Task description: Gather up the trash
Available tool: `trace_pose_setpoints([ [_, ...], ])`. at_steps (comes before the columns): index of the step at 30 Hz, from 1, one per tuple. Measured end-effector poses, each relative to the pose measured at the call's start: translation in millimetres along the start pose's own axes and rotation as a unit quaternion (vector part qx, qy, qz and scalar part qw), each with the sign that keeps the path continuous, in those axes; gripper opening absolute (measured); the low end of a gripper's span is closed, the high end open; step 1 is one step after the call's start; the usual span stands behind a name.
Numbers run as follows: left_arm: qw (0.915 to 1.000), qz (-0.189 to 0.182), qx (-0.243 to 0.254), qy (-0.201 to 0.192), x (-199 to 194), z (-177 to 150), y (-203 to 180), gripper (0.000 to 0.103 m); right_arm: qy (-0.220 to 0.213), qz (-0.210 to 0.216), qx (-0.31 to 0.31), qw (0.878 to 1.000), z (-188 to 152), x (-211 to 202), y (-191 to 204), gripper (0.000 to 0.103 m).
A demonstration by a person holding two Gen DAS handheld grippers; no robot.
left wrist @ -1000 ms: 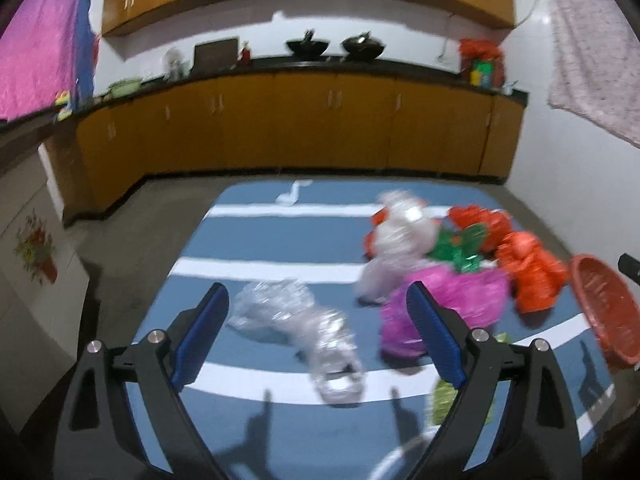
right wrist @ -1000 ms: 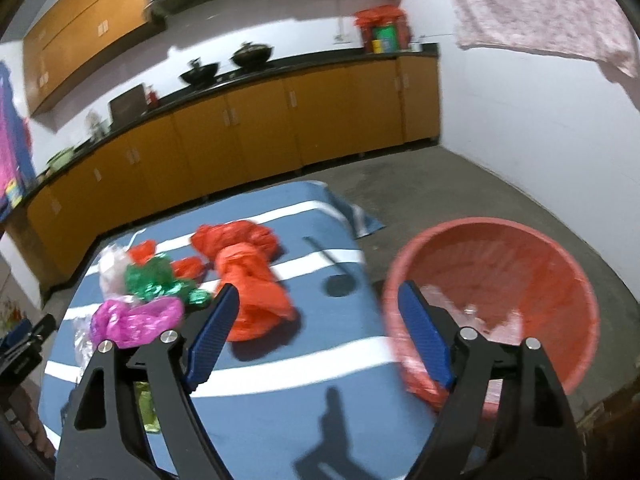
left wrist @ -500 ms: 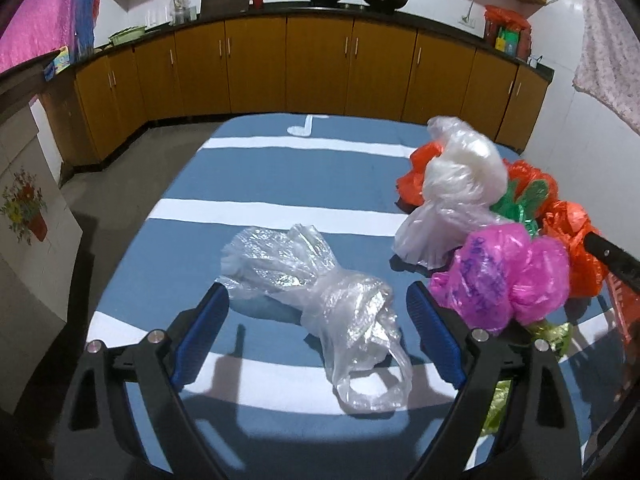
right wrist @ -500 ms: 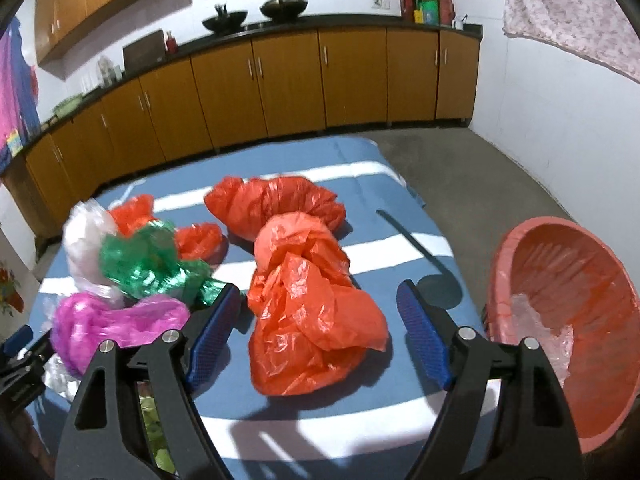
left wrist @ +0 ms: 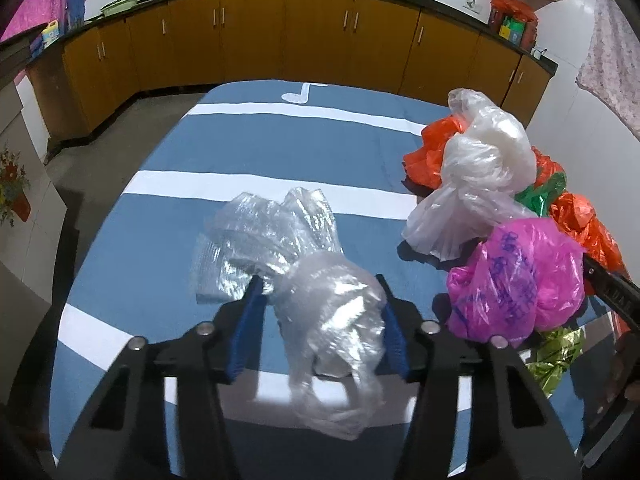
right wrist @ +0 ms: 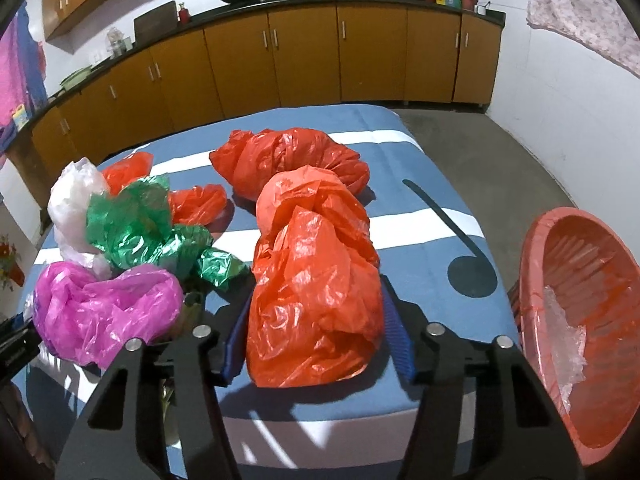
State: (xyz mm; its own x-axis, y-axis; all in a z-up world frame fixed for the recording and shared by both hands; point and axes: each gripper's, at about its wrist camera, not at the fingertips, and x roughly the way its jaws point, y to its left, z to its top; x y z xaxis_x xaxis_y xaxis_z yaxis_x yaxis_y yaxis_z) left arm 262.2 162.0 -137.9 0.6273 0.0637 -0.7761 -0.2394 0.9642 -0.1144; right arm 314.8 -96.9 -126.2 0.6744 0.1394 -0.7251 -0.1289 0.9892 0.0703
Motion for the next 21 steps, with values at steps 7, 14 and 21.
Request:
trace_pose_setpoints([
  [7, 0.9999, -0.011, 0.008, -0.008, -8, -2, 0, 0.036, -0.001, 0.010, 0.006, 1.000, -9, -11, 0, 0.043],
  [14, 0.9991, -0.023, 0.012, -0.035, -29, -5, -1, 0.035, -0.011, 0.021, 0.010, 1.000, -21, -32, -5, 0.042],
  [21, 0.9964, -0.048, 0.014, -0.069, -60, -3, -5, 0.035, -0.031, 0.029, 0.012, 0.999, -23, -60, -11, 0.042],
])
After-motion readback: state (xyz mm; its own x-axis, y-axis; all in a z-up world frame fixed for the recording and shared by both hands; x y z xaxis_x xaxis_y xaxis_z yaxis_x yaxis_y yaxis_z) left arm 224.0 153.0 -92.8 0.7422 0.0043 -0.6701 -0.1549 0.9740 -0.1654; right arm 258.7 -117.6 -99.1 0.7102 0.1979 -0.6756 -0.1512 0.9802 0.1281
